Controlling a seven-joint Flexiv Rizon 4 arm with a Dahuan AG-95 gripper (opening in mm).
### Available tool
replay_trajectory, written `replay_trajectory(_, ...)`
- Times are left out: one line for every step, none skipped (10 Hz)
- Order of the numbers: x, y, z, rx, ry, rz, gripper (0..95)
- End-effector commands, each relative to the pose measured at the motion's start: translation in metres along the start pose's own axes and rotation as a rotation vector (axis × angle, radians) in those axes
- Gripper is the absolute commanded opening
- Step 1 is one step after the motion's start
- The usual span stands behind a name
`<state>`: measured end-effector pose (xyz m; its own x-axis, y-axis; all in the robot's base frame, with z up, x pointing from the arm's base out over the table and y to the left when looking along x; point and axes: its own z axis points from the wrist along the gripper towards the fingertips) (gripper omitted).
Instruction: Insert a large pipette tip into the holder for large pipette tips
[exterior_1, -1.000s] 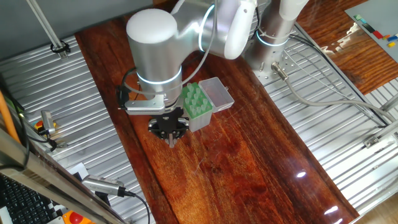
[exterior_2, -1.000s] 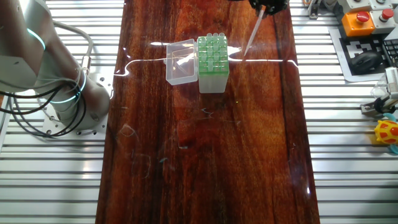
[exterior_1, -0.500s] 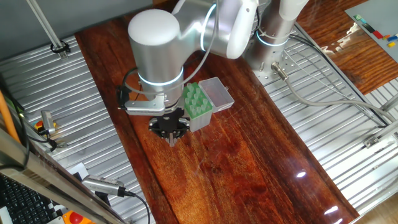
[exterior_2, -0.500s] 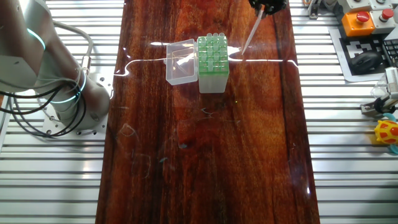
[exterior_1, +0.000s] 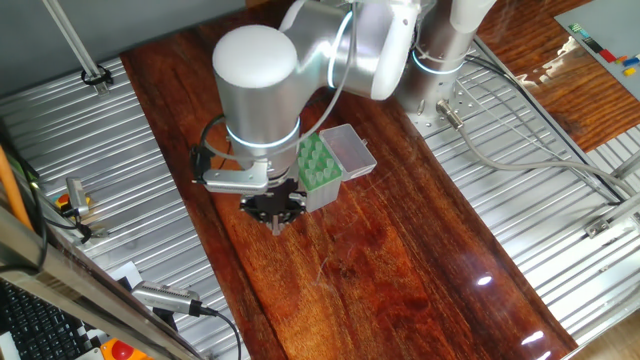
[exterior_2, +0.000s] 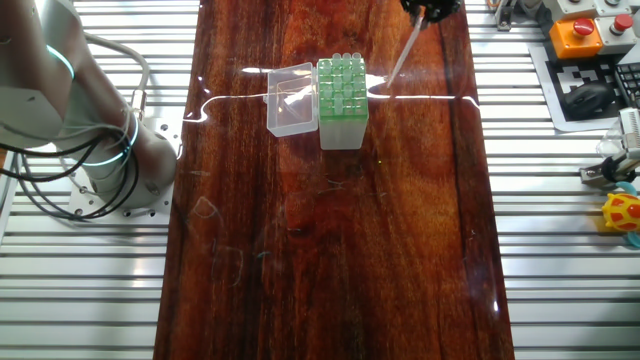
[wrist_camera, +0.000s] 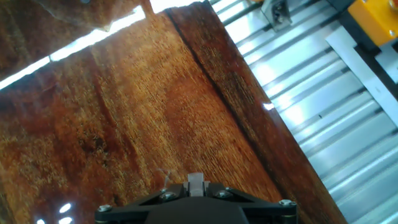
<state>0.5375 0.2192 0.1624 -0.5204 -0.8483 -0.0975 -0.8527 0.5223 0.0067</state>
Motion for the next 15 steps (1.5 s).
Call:
replay_trajectory(0.002,0.009,-0.019,-0.014,-0.019,-0.032,0.0)
replay_trajectory(0.004,0.013,-0.029,-0.013,-0.019,-0.041,0.0)
replay_trajectory(0.008,0.016,-0.037,-0.015,-0.028,-0.049,0.0)
replay_trajectory(0.013,0.017,-0.042,-0.022,-0.046,-0.054,0.0)
replay_trajectory(0.022,0.018,-0.046,-0.032,-0.066,-0.061,0.0)
replay_trajectory(0.027,0.020,-0.047,-0.034,-0.071,-0.065,0.0)
replay_trajectory(0.038,0.025,-0.047,-0.031,-0.070,-0.075,0.0)
replay_trajectory(0.044,0.028,-0.046,-0.028,-0.069,-0.078,0.0)
replay_trajectory(0.051,0.032,-0.045,-0.030,-0.077,-0.070,0.0)
replay_trajectory(0.051,0.032,-0.045,-0.033,-0.079,-0.059,0.0)
replay_trajectory(0.051,0.032,-0.045,-0.033,-0.077,-0.053,0.0)
replay_trajectory(0.051,0.032,-0.045,-0.032,-0.076,-0.051,0.0)
replay_trajectory(0.051,0.032,-0.045,-0.032,-0.081,-0.050,0.0)
replay_trajectory(0.051,0.032,-0.045,-0.029,-0.096,-0.051,0.0)
replay_trajectory(0.051,0.032,-0.045,-0.030,-0.097,-0.051,0.0)
